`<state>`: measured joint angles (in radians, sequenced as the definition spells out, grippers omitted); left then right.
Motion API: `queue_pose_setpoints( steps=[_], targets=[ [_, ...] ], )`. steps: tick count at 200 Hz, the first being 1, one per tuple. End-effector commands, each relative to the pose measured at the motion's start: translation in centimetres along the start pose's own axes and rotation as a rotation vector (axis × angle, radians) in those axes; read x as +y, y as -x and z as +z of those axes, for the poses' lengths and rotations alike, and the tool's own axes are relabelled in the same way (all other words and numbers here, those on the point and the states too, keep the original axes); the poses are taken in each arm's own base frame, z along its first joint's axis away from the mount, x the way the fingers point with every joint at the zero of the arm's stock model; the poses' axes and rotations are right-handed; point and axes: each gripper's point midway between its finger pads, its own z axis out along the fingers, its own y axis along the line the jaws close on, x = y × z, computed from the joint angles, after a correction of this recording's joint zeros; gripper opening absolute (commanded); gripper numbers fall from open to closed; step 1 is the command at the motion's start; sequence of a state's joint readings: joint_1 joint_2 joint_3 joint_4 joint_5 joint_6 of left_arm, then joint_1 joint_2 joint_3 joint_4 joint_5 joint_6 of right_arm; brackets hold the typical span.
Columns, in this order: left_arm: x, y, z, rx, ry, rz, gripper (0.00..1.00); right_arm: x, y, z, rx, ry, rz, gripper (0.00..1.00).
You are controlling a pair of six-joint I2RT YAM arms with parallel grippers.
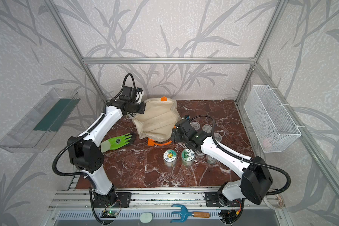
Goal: Take out the seed jars from the canvas bag
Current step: Place the seed jar at the center of the board, then adjust the canvas bag at the center of the board.
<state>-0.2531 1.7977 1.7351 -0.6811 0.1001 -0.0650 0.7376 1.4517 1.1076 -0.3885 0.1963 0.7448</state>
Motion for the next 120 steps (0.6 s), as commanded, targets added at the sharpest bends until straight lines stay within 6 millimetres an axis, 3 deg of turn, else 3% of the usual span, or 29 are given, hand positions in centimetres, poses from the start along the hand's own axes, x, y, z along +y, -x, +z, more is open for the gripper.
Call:
queue_pose_setpoints(
  steps=[1, 40, 51, 72, 83, 120],
  targets=[
    [0.0, 0.9, -0.4, -0.013, -0.009, -0.016, 0.0, 2.4, 2.3, 2.0, -0.055, 0.059, 0.036, 0.79],
    [-0.3, 0.8, -0.6, -0.004, -0.022, -0.021, 0.0, 2.8, 3.8, 5.5, -0.065, 0.029, 0.025, 0.35],
    [-0.5, 0.7, -0.7, 0.001, -0.033, -0.025, 0.0, 2.7, 4.7, 5.8, -0.081, 0.025, 0.021, 0.01],
    [-1.3, 0.4, -1.0, 0.027, -0.08, -0.029, 0.0, 2.0, 7.1, 5.2, -0.115, 0.015, 0.017, 0.0],
    [-2.1, 0.0, -1.2, 0.05, -0.123, -0.046, 0.0, 1.2, 7.5, 6.3, -0.084, -0.01, 0.007, 0.0],
    [-5.9, -1.4, -1.3, 0.156, -0.346, -0.146, 0.0, -0.3, 10.8, 6.6, -0.038, -0.028, -0.036, 0.01]
  ],
)
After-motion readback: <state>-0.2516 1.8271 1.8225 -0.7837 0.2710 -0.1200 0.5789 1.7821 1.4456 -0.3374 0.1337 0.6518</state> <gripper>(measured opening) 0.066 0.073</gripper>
